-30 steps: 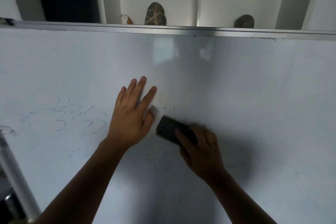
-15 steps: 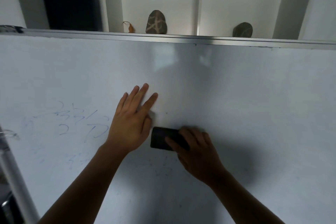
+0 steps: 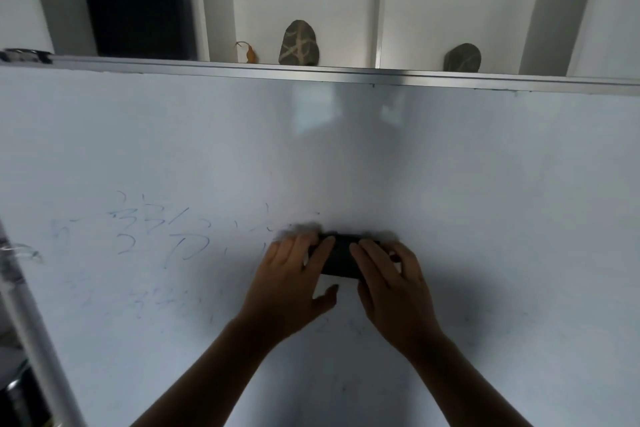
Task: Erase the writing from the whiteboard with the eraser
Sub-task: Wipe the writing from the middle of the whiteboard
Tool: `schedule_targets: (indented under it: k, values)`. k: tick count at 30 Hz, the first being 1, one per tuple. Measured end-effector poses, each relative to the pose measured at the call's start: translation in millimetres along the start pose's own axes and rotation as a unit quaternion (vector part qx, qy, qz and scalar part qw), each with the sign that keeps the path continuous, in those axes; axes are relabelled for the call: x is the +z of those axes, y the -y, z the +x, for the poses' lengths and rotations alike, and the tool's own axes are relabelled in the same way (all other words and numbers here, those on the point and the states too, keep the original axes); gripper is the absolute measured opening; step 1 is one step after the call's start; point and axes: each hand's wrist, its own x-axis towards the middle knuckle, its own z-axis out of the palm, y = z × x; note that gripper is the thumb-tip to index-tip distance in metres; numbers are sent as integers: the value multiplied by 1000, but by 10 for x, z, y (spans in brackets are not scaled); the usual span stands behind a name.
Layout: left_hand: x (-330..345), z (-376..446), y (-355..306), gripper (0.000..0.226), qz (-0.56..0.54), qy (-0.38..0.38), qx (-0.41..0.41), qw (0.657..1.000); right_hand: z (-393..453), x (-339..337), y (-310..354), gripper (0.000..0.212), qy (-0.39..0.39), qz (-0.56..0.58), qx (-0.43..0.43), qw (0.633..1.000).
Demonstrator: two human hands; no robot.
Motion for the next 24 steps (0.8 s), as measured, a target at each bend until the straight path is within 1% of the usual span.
schedule_targets:
  k: [2,4,5,6,7,8,9,10,11,12,13,14,16,17,18,20,21,22,23,24]
  values:
    - [61,-15,-39,65,7,-40,-4,999,-21,-25,-1,59,-7,-8,-23,1000]
    - [80,-15,-109,63,-4,-88,-12,996,-26,-56,-15,49,-24,-18,-14,999]
    - [89,-17,-153,61,-17,-108,-17,994,-34,-65,-4,50,-40,-27,13,999]
    - [99,-22,-193,59,-30,-126,-24,991,-44,-69,31,55,-59,-27,55,996]
    - [115,-30,-228,58,-41,-139,-34,989,-59,-68,87,63,-79,-5,116,990]
    - [134,-35,-258,57,-48,-151,-46,986,-66,-80,165,69,-96,49,187,976]
    - [149,-45,-292,55,-55,-161,-60,984,-63,-108,260,71,-99,126,260,952]
    - [161,-54,-326,52,-60,-172,-72,981,-64,-131,352,68,-93,208,317,921]
    - [172,-67,-364,47,-62,-185,-79,978,-72,-137,435,61,-86,277,351,890]
    - [185,-81,-400,41,-61,-200,-80,975,-92,-122,510,53,-74,330,372,864]
    - [204,-97,-434,35,-57,-211,-75,973,-115,-102,573,51,-65,371,387,842]
    - [225,-108,-459,31,-53,-219,-68,972,-126,-83,615,54,-57,405,399,821]
    - [267,-132,-473,32,-42,-227,-51,972,-92,-70,653,60,-53,465,430,772]
    - [277,-143,-468,35,-40,-230,-41,971,-68,-66,646,59,-51,489,444,749]
    - [279,-156,-456,39,-46,-228,-30,972,-30,-74,637,57,-48,499,455,736]
    - [257,-189,-437,45,-70,-210,-5,975,13,-91,585,57,-39,493,462,736]
    - [251,-213,-422,46,-86,-198,7,976,25,-89,552,57,-30,486,460,743]
    - [250,-243,-402,45,-102,-188,17,977,35,-90,523,58,-21,475,448,757]
    - [251,-276,-380,43,-116,-181,25,976,44,-94,489,60,-17,447,425,787]
    - [252,-305,-356,42,-125,-180,29,975,52,-96,433,62,-19,389,394,832]
